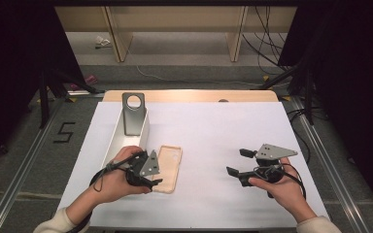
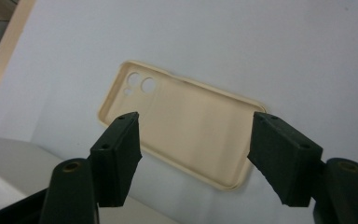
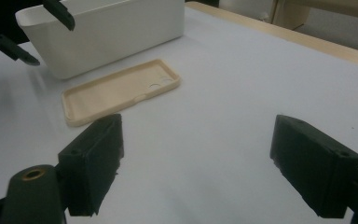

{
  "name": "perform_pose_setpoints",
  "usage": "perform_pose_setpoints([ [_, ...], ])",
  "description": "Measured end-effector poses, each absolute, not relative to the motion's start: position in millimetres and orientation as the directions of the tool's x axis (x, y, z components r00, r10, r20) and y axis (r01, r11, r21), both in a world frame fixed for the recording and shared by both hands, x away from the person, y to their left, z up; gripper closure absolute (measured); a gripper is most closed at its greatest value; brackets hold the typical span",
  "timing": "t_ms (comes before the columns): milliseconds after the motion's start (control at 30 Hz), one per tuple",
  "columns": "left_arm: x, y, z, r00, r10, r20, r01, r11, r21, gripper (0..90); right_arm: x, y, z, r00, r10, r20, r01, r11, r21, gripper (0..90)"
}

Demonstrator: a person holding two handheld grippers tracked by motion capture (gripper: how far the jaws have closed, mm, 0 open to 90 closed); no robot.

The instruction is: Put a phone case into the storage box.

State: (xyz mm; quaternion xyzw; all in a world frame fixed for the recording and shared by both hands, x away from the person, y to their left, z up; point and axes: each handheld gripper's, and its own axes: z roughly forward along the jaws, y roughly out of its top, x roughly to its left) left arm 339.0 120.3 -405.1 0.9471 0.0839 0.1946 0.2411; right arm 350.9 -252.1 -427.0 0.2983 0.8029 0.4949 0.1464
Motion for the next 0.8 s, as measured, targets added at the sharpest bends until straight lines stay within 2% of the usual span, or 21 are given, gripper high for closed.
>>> perform_pose_setpoints([
  [133,337,110,-408,0.918,0.179,0.353,0.014,-0.906,0.424,34.6,351,-252,-427,-0.779,0.624,0.057,0.331,0.332,0.883,18.2],
  [800,341,89,-428,0.92,0.045,0.388,-0.064,-0.963,0.262,36.8,350,-253,-426,-0.779,0.624,0.051,0.327,0.336,0.883,18.2],
])
